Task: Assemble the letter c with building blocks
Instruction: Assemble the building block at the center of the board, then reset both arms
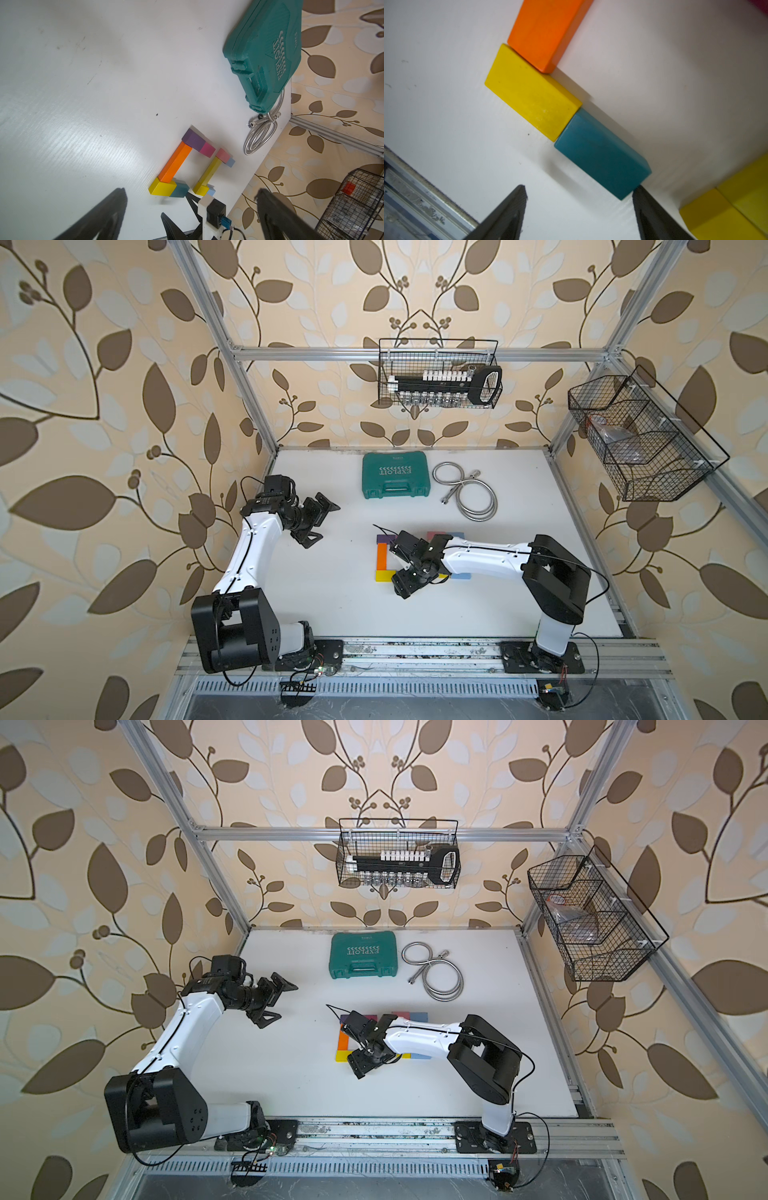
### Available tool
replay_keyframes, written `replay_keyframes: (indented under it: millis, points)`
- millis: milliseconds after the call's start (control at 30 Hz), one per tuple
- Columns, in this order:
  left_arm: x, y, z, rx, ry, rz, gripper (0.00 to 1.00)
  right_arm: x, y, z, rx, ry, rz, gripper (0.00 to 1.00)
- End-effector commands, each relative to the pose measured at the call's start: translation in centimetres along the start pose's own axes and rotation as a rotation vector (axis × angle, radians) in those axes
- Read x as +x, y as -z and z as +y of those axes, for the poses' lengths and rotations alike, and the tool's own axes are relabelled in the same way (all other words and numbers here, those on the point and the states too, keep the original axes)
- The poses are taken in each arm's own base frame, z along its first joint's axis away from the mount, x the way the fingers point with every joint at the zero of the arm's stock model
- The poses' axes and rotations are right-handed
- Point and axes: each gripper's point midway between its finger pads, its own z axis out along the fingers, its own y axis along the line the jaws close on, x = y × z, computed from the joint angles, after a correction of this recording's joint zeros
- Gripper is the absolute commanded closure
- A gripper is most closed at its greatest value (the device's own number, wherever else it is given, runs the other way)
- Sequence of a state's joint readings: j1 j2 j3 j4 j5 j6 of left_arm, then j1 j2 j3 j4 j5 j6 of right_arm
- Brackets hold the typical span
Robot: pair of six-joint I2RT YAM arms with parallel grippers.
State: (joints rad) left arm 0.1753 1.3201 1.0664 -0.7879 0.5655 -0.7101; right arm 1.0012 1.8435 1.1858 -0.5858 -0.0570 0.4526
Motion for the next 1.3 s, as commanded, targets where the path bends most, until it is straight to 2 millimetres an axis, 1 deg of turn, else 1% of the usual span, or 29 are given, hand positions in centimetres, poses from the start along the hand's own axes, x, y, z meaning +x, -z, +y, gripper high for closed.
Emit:
replay_keyframes:
  millis: [0, 100, 200, 300, 400, 433, 467, 500, 600, 667, 767, 867, 900, 967, 1033, 1067, 1100, 1133, 1167, 1233, 1267]
  points:
    - [-0.1, 0.5, -1.1, 0.021, -0.029, -0.017, 0.01, 0.6, 0.1, 0.0, -0.005, -0.008, 0.011, 0.21]
    - [-0.2, 0.6, -1.3, 0.025, -0.033, -0.018, 0.01, 0.3, 1.6, 0.0, -0.002, -0.005, -0.017, 0.21]
    - [-0.2, 0.9, -1.7, 0.036, -0.046, -0.021, 0.01, -0.3, 4.4, 0.1, -0.012, -0.006, -0.070, 0.21]
    - [-0.5, 1.5, -2.6, 0.055, -0.090, -0.041, 0.01, -0.9, 8.1, -0.2, -0.017, -0.013, -0.141, 0.20]
    - [-0.8, 2.6, -4.3, 0.088, -0.160, -0.080, 0.01, -1.6, 11.9, -1.9, -0.033, -0.059, -0.223, 0.19]
    - [-0.9, 3.1, -5.0, 0.099, -0.187, -0.099, 0.01, -1.8, 13.3, -2.7, -0.040, -0.081, -0.257, 0.14]
    - [-1.0, 3.6, -5.6, 0.103, -0.214, -0.122, 0.01, -2.1, 14.7, -3.6, -0.046, -0.101, -0.294, 0.10]
    - [-1.0, 4.1, -6.3, 0.107, -0.244, -0.145, 0.01, -2.3, 16.0, -4.5, -0.048, -0.121, -0.330, 0.02]
    - [-1.1, 5.7, -8.0, 0.097, -0.337, -0.237, 0.01, -3.0, 20.4, -7.8, -0.049, -0.192, -0.454, 0.01]
    - [-1.1, 6.9, -8.9, 0.079, -0.390, -0.311, 0.01, -3.2, 23.2, -10.6, -0.024, -0.246, -0.540, 0.01]
    - [-1.5, 8.7, -9.4, 0.061, -0.424, -0.427, 0.01, -2.5, 26.4, -14.7, 0.051, -0.322, -0.629, 0.01]
    - [-2.0, 10.6, -9.4, 0.072, -0.435, -0.553, 0.01, -1.3, 28.6, -18.4, 0.147, -0.397, -0.683, 0.01]
    - [-2.1, 11.1, -9.4, 0.071, -0.446, -0.599, 0.01, -0.9, 28.9, -19.4, 0.178, -0.418, -0.692, 0.01]
    - [-2.7, 12.2, -8.8, 0.044, -0.495, -0.728, 0.01, 0.3, 29.7, -22.3, 0.281, -0.477, -0.728, 0.01]
    - [-3.0, 12.3, -7.7, -0.016, -0.593, -0.829, 0.01, 1.7, 30.5, -25.6, 0.430, -0.521, -0.784, 0.01]
    - [-3.2, 11.8, -6.8, -0.054, -0.647, -0.859, 0.01, 2.5, 30.6, -27.4, 0.519, -0.523, -0.823, 0.01]
    - [-3.2, 11.2, -6.1, -0.070, -0.685, -0.873, 0.01, 2.8, 31.0, -28.8, 0.606, -0.525, -0.875, 0.01]
    - [-3.3, 10.4, -5.0, -0.086, -0.693, -0.886, 0.01, 3.5, 31.5, -30.1, 0.720, -0.518, -0.911, 0.01]
    - [-3.4, 9.5, -4.0, -0.095, -0.707, -0.897, 0.01, 4.0, 31.5, -31.1, 0.805, -0.502, -0.935, 0.01]
    - [-3.2, 8.0, -2.6, -0.068, -0.718, -0.915, 0.01, 5.0, 30.7, -33.0, 0.889, -0.521, -0.954, 0.01]
    - [-3.1, 7.3, -2.0, -0.054, -0.743, -0.928, 0.01, 5.5, 30.1, -33.5, 0.903, -0.527, -0.952, 0.01]
